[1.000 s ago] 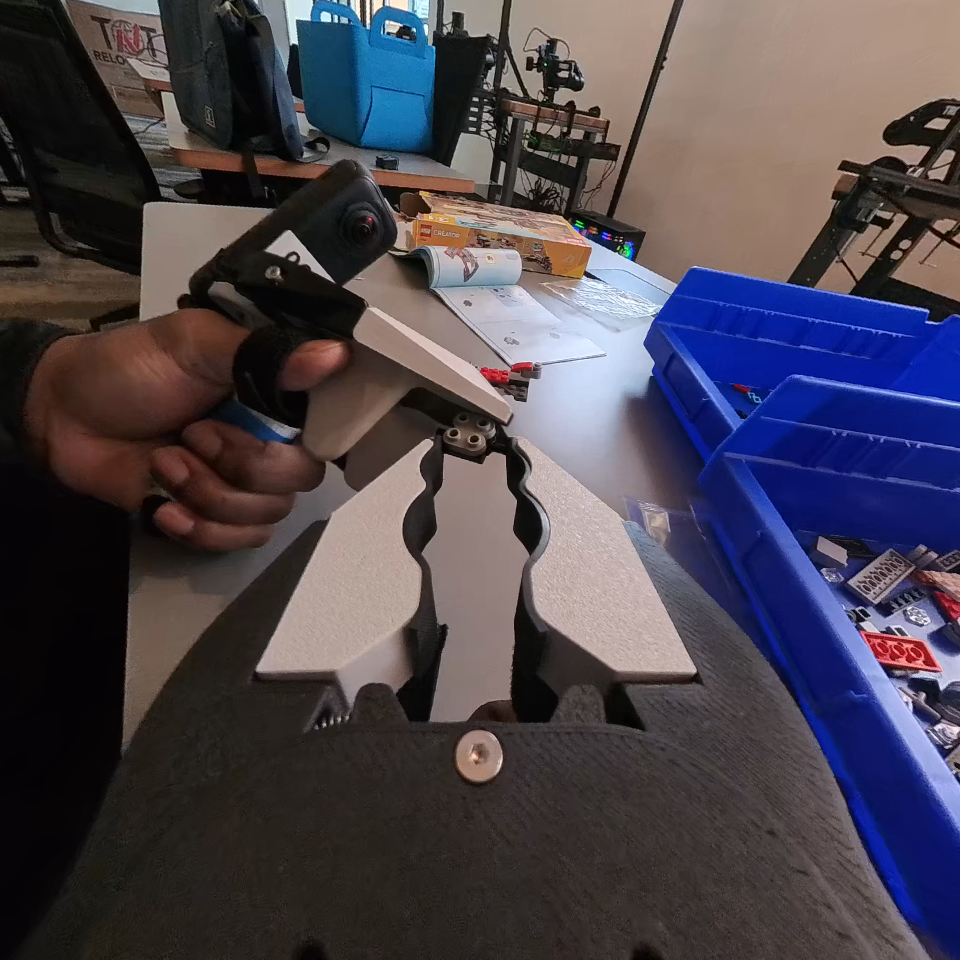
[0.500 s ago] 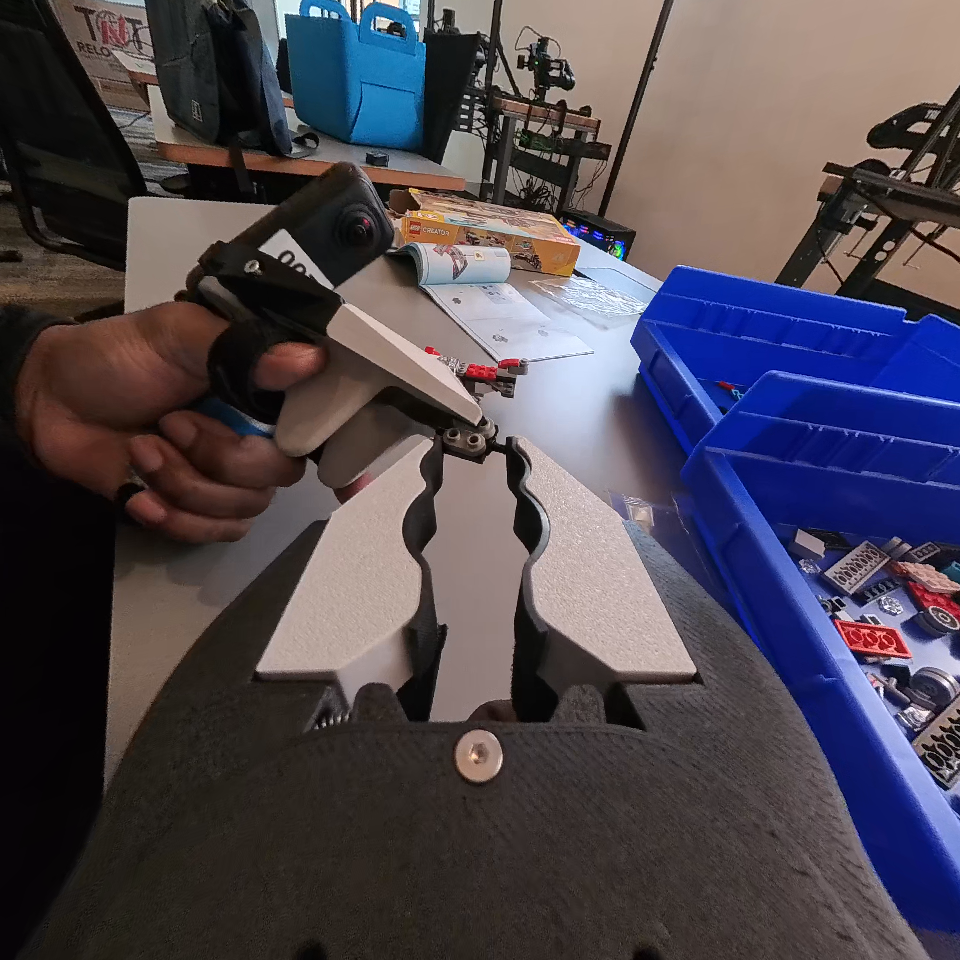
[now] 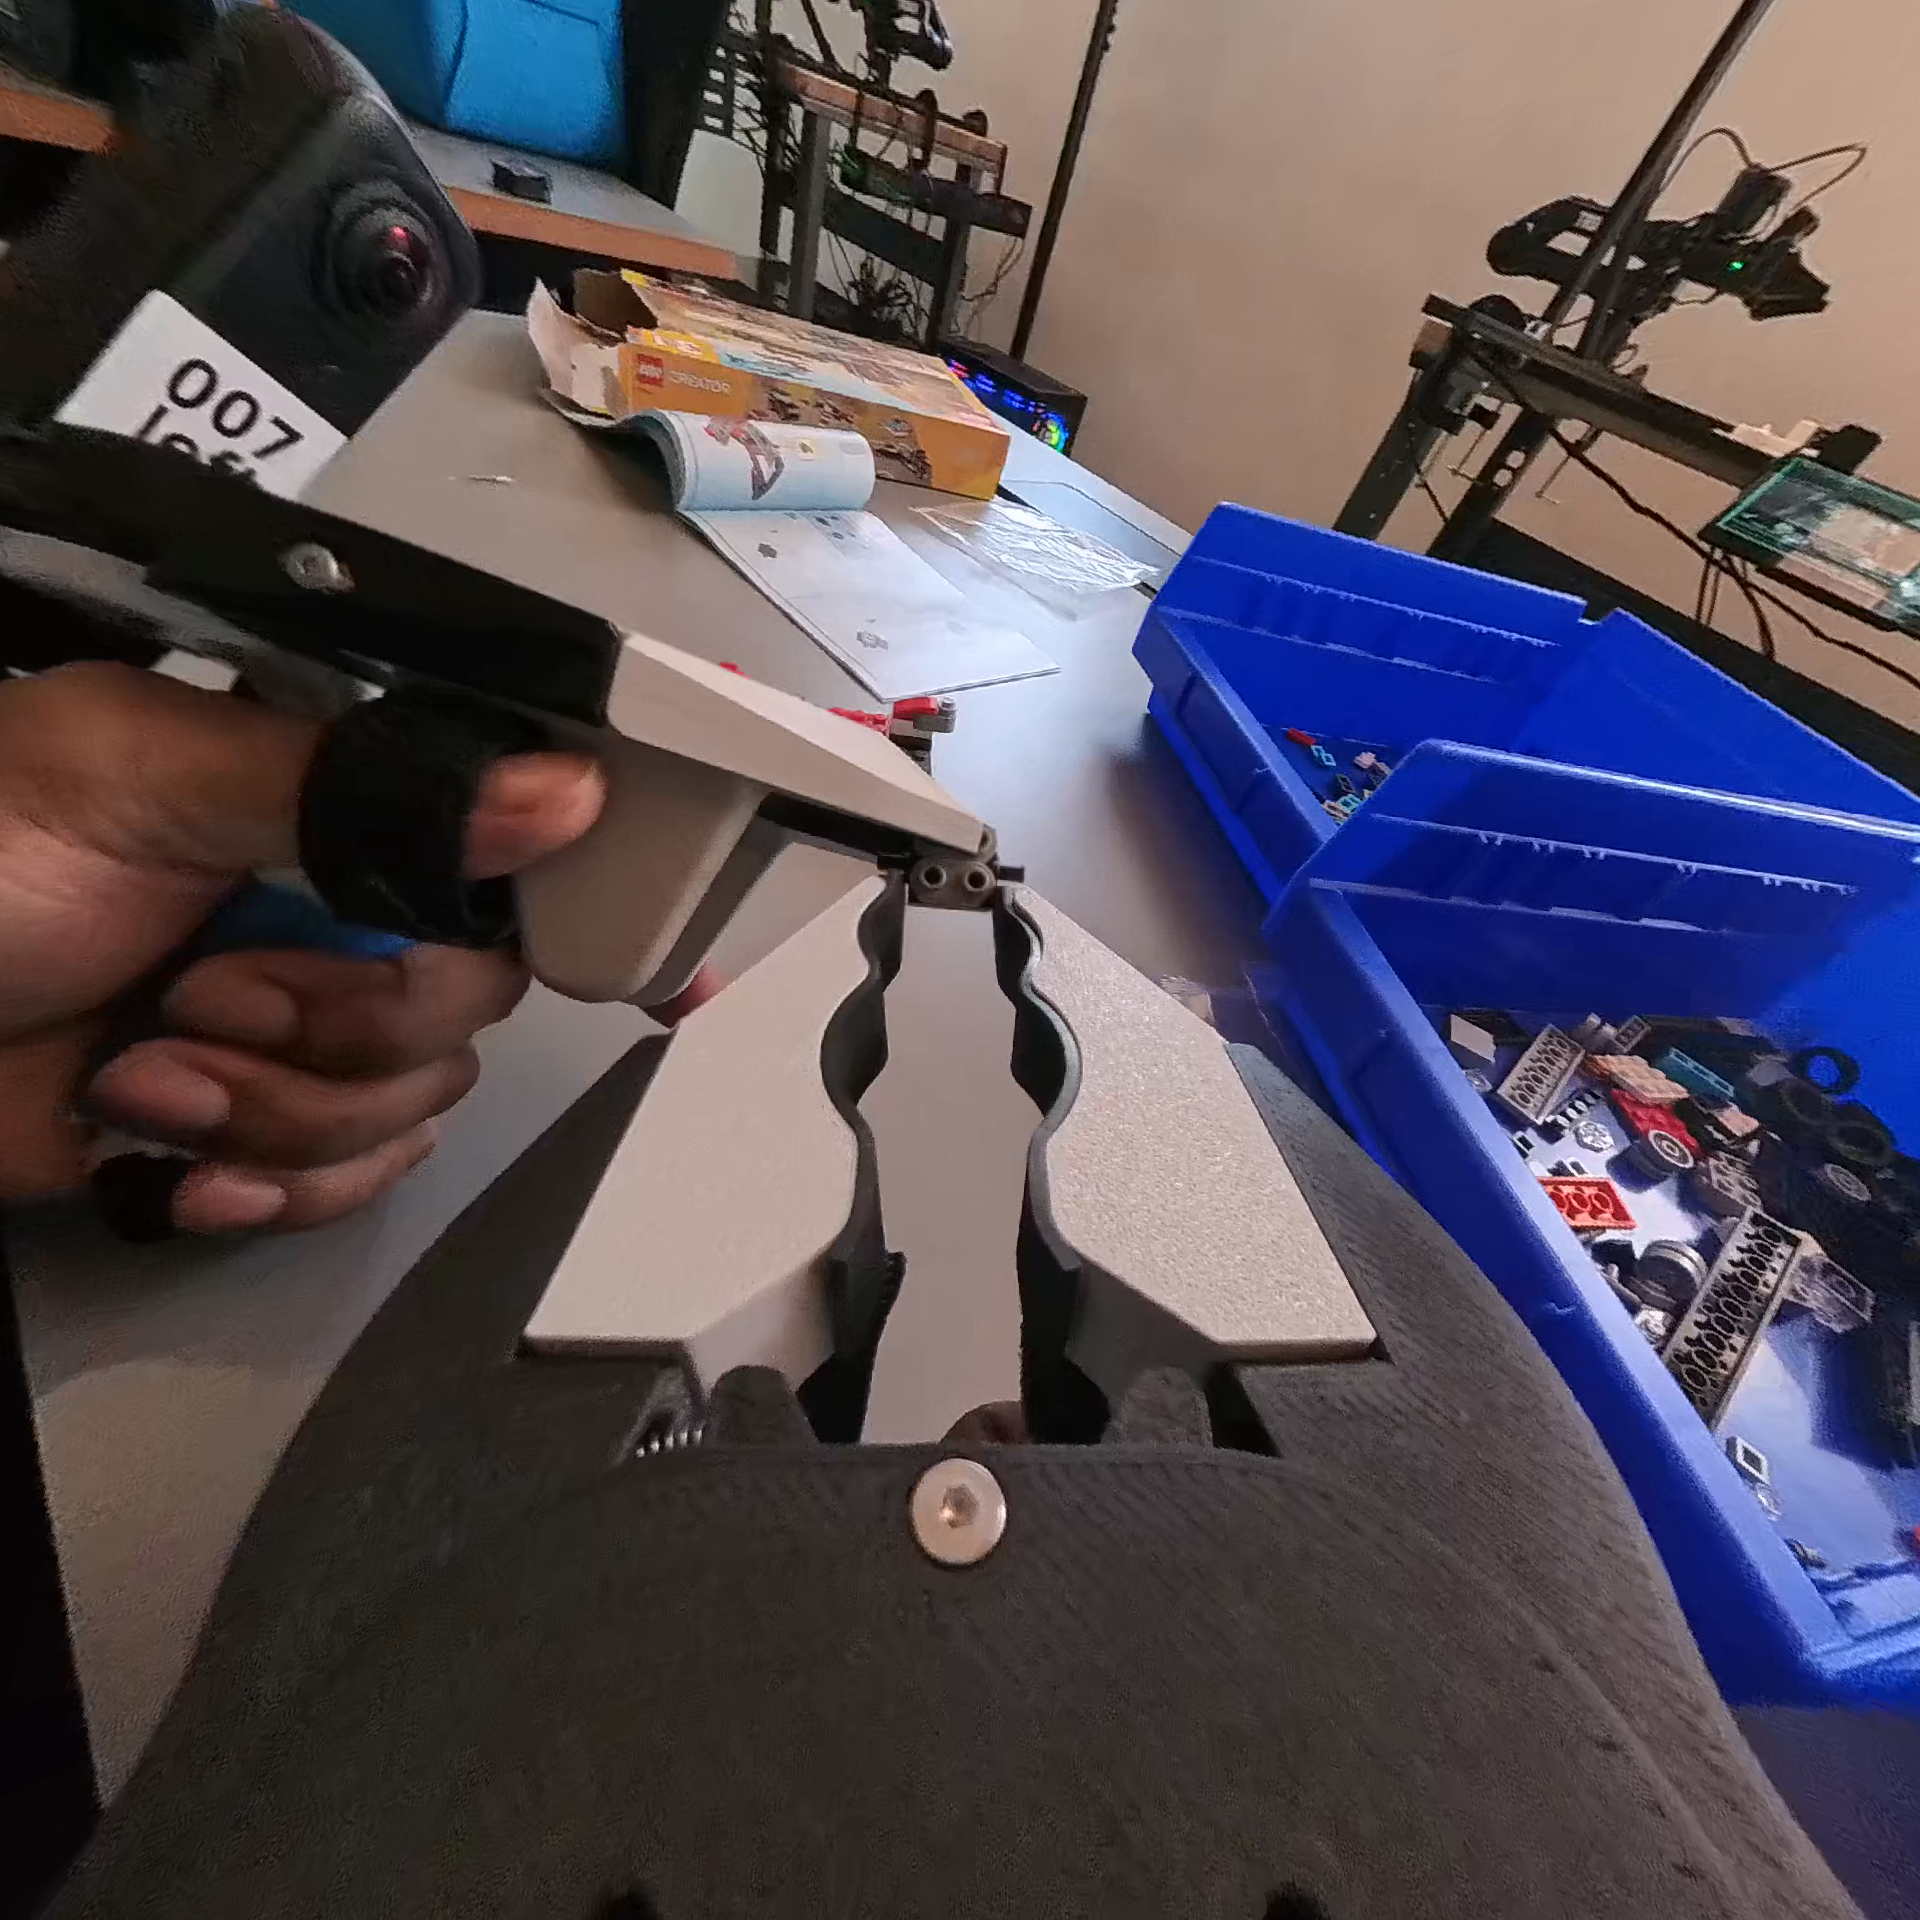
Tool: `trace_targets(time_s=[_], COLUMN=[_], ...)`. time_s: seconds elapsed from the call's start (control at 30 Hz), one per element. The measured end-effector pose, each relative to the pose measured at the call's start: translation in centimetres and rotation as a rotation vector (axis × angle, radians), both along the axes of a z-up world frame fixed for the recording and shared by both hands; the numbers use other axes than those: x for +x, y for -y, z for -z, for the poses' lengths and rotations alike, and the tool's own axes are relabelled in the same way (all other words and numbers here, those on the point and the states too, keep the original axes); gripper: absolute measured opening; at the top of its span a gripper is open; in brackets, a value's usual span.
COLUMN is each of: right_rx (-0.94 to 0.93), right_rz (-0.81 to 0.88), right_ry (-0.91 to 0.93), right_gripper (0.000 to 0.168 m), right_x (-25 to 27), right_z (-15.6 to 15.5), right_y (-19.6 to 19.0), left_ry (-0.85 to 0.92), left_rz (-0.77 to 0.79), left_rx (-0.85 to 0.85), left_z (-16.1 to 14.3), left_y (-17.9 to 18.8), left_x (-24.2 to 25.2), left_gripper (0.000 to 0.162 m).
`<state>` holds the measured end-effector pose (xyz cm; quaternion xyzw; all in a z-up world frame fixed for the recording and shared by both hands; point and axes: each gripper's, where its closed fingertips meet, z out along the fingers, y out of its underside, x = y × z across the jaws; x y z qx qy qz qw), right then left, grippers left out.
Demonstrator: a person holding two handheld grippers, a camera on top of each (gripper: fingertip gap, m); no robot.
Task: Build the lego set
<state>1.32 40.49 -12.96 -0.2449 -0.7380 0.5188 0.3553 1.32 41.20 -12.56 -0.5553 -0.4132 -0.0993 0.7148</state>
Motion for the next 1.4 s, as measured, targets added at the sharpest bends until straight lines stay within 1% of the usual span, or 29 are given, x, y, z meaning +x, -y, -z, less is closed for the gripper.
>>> trace_targets(time_s=[0.57, 0.73, 0.97, 1.17, 1.4], right_rx=[0.148, 0.159, 0.1, -0.003, -0.034], right_rz=[0.063, 0.065, 0.058, 0.041, 0.03], right_ry=[-0.053, -0.047, -0.019, 0.041, 0.061], right_gripper=[0.018, 0.017, 0.017, 0.016, 0.016], right_x=[-0.16, -0.17, -0.12, -0.09, -0.09], right_z=[0.48, 0.6, 0.37, 0.33, 0.3], right_y=[-0.36, -0.54, -0.54, -0.8, -0.79], left_ry=[-0.048, -0.056, -0.069, -0.073, -0.047], left_rz=[-0.04, -0.04, -0.04, -0.036, -0.026], left_rx=[-0.097, -0.116, -0.118, -0.137, -0.121], left_z=[0.49, 0.59, 0.46, 0.57, 0.66], left_y=[-0.48, -0.65, -0.69, -0.97, -0.92], left_x=[0.0, 0.02, 0.01, -0.04, -0.18], left_gripper=[0.01, 0.01, 0.011, 0.011, 0.011])
